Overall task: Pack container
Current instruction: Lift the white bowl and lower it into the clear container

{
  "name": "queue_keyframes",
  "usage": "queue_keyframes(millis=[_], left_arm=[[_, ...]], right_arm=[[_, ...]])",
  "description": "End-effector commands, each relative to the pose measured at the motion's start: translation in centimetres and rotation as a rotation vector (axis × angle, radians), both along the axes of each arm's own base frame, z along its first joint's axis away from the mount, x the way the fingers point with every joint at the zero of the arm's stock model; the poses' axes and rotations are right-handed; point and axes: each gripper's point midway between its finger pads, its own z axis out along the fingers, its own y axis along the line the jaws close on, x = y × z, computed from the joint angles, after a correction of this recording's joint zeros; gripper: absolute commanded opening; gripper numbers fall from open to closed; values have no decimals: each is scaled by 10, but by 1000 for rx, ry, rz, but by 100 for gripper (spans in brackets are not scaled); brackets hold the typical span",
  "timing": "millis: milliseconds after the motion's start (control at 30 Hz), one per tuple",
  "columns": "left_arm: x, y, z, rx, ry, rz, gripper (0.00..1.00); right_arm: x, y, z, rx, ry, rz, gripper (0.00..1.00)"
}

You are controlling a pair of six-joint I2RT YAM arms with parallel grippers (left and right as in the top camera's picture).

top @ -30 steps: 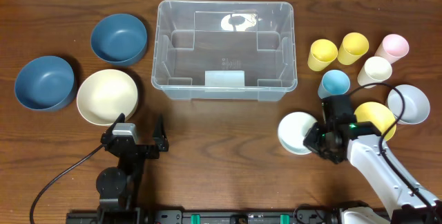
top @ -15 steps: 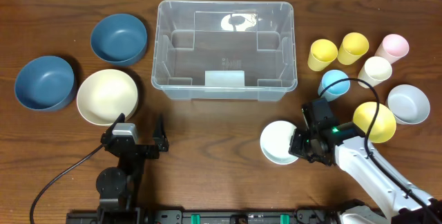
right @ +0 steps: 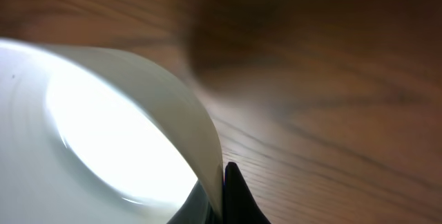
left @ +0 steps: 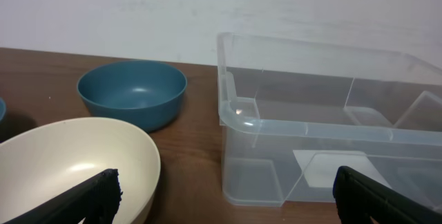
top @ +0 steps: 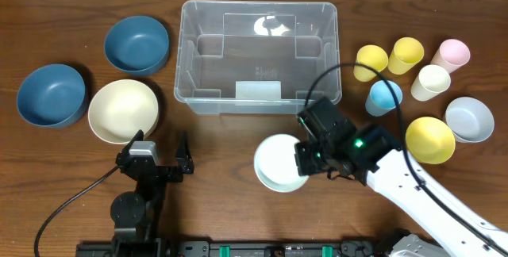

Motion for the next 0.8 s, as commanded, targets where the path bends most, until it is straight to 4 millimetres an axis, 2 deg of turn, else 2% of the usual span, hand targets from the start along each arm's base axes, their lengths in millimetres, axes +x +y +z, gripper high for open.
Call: queue_keyframes(millis=[0, 200, 300, 367, 467, 533, 633, 767], left_arm=[[-1, 0, -16, 13, 45, -3, 98], [-1, 0, -16, 12, 45, -3, 98], [-1, 0, -16, 13, 45, -3, 98], [-1, 0, -16, 13, 45, -3, 98], [-1, 0, -16, 13, 45, -3, 98], [-1, 0, -16, 13, 45, -3, 98], [-1, 0, -16, 13, 45, -3, 98], [-1, 0, -16, 13, 45, -3, 98]], right_arm=[[23, 19, 52, 68, -129, 47, 2], [79, 22, 136, 66, -296, 22, 1], [107, 22, 163, 42, -315, 25, 1], [127, 25, 172, 22, -316, 28, 2], [160, 24, 172, -27, -310, -5, 1], [182, 26, 164, -41, -298, -17, 2], [212, 26, 142, -60, -274, -45, 1], [245, 15, 105, -90, -239, -95, 2]])
